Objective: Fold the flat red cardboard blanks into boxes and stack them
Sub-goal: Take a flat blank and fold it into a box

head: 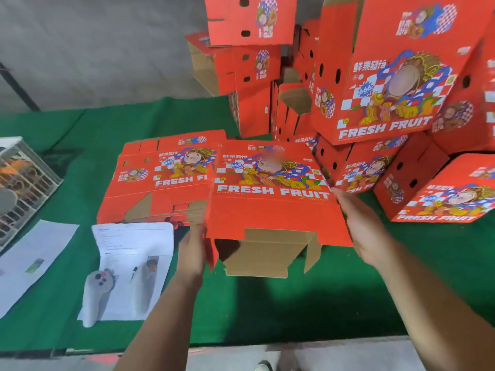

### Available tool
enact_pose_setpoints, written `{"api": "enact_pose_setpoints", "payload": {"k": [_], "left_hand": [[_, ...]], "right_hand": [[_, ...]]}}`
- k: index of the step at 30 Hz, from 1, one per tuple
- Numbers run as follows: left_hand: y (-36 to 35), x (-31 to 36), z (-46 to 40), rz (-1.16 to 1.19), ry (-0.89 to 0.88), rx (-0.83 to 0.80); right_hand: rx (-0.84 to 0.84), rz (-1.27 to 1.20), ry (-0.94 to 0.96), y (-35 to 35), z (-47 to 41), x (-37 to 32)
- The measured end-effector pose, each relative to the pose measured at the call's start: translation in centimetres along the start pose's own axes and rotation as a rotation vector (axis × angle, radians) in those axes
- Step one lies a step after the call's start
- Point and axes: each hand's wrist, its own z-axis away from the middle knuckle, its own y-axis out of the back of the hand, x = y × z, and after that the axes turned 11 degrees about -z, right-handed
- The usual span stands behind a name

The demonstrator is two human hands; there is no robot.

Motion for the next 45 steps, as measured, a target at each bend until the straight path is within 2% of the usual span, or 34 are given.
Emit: {"api": "enact_pose_setpoints", "payload": {"k": [2,4,6,9,11,17,20,22,26,30,33,37,41,43,45], "left_hand": [[-0.3,1.0,0.8,-0.029,-0.105,-0.097],[-0.4,1.5,1.2,-0.075,-0.199,-0.223],[-0.2,1.3,1.1,-0.104,-0.252,-0.269],[-0.2,2.1,1.6,-0.153,-0.275,-0.148],[-0.4,2.7,1.9,-0.088,-0.278,-0.057],[-0.1,6.2,3.8,-0.025,-0.39,0.026],[-0.7,6.9,4.8,-0.046,-0.423,0.242],[-1.5,7.1,5.1,-0.056,-0.422,0.302],[-2.5,7.6,5.3,0.148,-0.358,0.094],[-3.4,7.6,5.4,0.085,-0.373,0.067],[-4.3,8.1,5.5,0.015,-0.349,-0.024],[-4.9,7.8,4.5,-0.13,-0.273,-0.079],[-4.4,7.2,3.1,-0.161,-0.161,-0.166],[-4.2,7.2,2.6,-0.174,-0.139,-0.184],[-3.9,7.5,2.2,-0.134,-0.123,-0.19]], "right_hand": [[0.029,-0.082,-0.09,-0.9,0.1,0.1],[0.083,-0.183,-0.035,-1.0,0.6,0.3],[0.12,-0.333,0.051,-0.4,1.6,0.4],[-0.004,-0.37,0.161,0.6,3.2,0.0],[-0.076,-0.358,0.223,0.8,4.0,-0.5],[-0.139,-0.238,0.378,1.0,4.3,-1.9],[-0.173,-0.157,0.396,1.2,4.5,-2.6],[-0.165,-0.113,0.38,1.4,4.5,-2.8],[-0.047,-0.042,0.333,1.1,4.9,-2.7],[0.062,-0.01,0.318,1.2,4.8,-2.9],[0.075,0.034,0.362,1.2,4.5,-3.5],[0.139,-0.06,0.337,0.1,3.2,-4.4],[0.157,0.037,0.22,-2.0,1.7,-6.0],[0.217,0.072,0.239,-3.3,1.3,-7.0],[0.295,-0.012,0.265,-4.4,0.8,-7.8]]}}
